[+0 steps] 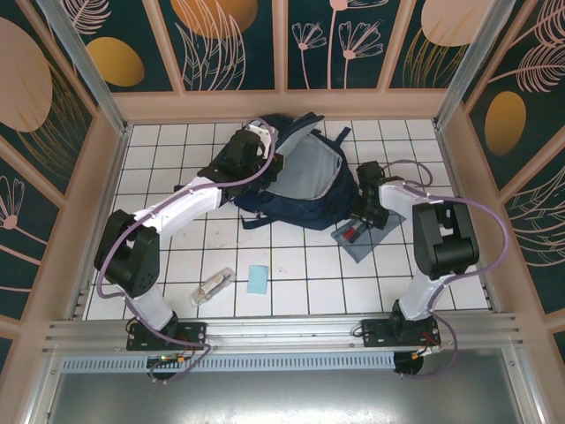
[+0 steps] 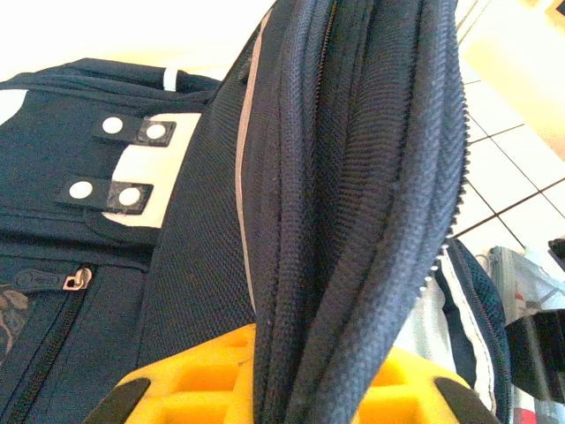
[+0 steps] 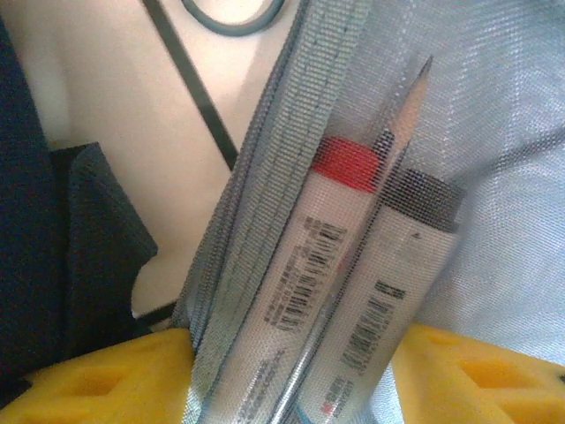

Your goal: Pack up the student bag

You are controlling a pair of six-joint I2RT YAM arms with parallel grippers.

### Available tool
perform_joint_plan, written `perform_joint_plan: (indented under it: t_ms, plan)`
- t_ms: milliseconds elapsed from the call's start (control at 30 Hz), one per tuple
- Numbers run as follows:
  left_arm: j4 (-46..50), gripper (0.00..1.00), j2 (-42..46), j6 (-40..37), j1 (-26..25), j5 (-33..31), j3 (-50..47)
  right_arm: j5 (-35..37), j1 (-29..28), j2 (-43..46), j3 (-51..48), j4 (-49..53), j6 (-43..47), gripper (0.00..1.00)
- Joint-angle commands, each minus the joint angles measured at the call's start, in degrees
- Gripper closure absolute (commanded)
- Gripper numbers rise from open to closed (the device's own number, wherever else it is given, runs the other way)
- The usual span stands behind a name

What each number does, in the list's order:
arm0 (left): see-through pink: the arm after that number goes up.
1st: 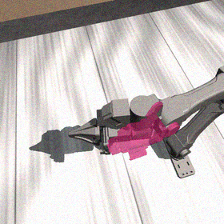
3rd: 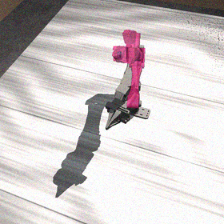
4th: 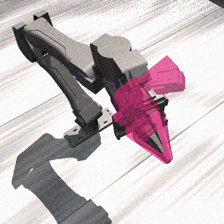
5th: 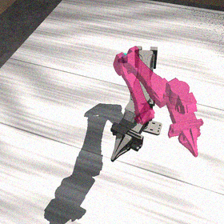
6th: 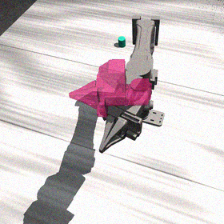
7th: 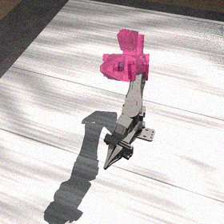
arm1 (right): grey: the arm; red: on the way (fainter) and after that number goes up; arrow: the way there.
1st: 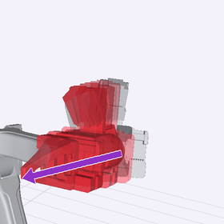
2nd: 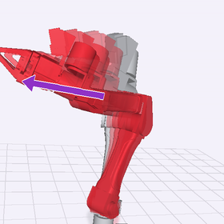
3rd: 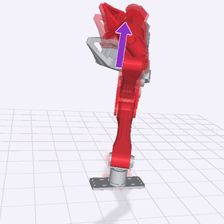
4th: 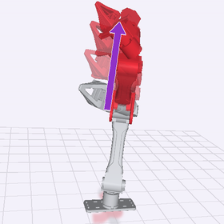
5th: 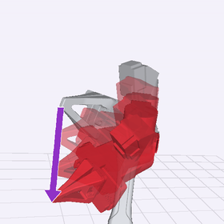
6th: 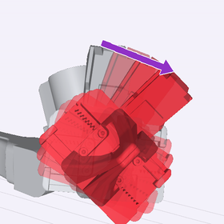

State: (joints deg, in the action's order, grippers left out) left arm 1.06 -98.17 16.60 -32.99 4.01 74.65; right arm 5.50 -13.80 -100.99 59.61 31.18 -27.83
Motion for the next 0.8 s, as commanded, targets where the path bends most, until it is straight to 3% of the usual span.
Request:
perform_joint_plan:
  t_ms: [0,133,200,233,333,500,633,767]
  plan:
    - [-4.93,1.00,4.44,1.91,0.72,0.38,-0.53,3.48,-1.77,-5.40,2.32,4.56,8.40,0.43]
    - [-4.10,1.00,5.87,1.73,1.09,-0.16,-1.51,7.40,-4.83,-9.02,6.73,7.52,17.68,0.54]
    - [-3.79,1.00,6.46,1.62,1.41,-0.61,-2.00,8.57,-5.87,-9.57,7.74,7.28,22.59,0.69]
    - [-3.74,1.00,6.79,1.60,1.44,-0.80,-2.36,9.50,-6.24,-9.51,7.87,6.83,24.59,0.71]
    - [-3.74,1.00,7.62,1.68,1.57,-1.28,-2.97,9.12,-5.74,-9.11,9.76,7.91,25.13,0.62]
    - [-3.71,1.00,7.86,1.51,1.74,-1.35,-2.96,3.81,-4.67,-6.65,12.02,9.60,18.75,0.52]
    - [-3.63,1.00,7.91,1.35,1.79,-1.03,-2.76,-2.92,-2.70,-5.03,7.72,6.15,13.86,0.50]
    - [-3.70,1.00,8.52,1.16,1.95,-1.58,-3.16,-4.09,-2.15,-5.41,1.99,1.16,10.67,0.51]
